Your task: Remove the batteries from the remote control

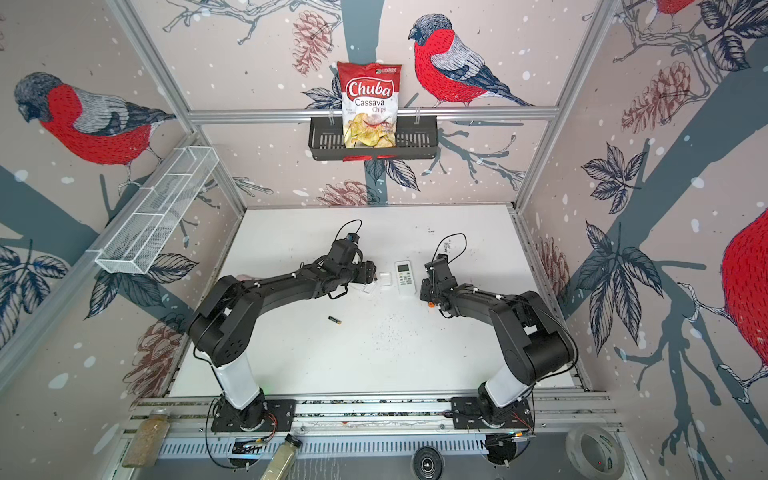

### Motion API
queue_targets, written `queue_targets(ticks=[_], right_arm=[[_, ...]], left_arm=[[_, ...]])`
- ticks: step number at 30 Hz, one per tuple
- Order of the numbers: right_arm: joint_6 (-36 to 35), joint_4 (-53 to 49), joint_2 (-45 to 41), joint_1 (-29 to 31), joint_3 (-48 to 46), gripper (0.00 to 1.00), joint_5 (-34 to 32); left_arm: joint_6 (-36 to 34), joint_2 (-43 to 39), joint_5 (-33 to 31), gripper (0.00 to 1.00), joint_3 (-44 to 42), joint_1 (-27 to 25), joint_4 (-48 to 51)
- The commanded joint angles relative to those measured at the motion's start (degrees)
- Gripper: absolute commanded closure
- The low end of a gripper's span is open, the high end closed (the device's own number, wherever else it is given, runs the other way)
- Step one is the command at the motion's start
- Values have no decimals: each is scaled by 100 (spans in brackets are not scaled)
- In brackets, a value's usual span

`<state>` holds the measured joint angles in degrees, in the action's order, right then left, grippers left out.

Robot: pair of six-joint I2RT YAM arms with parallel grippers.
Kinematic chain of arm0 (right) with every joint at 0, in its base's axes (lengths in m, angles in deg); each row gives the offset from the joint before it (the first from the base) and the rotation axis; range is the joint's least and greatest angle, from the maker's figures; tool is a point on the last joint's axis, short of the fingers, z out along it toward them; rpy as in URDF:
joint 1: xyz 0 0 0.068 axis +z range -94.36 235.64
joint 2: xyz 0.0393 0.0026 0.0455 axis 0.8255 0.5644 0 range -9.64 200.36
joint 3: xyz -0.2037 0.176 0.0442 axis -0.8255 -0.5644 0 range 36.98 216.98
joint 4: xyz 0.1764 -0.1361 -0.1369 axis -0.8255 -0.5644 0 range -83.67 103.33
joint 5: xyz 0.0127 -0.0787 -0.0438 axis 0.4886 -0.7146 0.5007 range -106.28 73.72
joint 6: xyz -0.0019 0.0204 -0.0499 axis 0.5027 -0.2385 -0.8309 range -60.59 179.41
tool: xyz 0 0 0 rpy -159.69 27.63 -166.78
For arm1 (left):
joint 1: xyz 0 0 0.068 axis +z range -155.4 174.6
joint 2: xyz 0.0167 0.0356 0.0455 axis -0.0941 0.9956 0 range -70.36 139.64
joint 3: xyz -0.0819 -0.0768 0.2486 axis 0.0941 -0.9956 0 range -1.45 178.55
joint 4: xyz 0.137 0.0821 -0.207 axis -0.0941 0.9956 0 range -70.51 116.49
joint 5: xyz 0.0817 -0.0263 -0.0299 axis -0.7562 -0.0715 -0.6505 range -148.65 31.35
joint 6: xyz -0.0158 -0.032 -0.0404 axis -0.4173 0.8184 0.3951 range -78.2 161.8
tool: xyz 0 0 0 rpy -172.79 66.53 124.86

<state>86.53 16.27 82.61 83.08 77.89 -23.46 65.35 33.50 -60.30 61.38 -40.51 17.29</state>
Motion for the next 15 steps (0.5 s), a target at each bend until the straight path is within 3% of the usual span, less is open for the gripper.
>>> queue_targets(ticks=[1, 4, 8, 15], right_arm=[[13, 67, 65, 30, 49, 59, 32], [6, 32, 7, 35, 49, 54, 6], [-12, -83, -213, 17, 70, 47, -4], [19, -229, -788, -154, 37, 36, 45]], left_arm=[[-116, -67, -98, 20, 34, -55, 130], [-115, -63, -136, 16, 69, -105, 157], [-146, 47, -310, 4, 348, -266, 421], [34, 669, -550, 3, 1262, -606, 1011]])
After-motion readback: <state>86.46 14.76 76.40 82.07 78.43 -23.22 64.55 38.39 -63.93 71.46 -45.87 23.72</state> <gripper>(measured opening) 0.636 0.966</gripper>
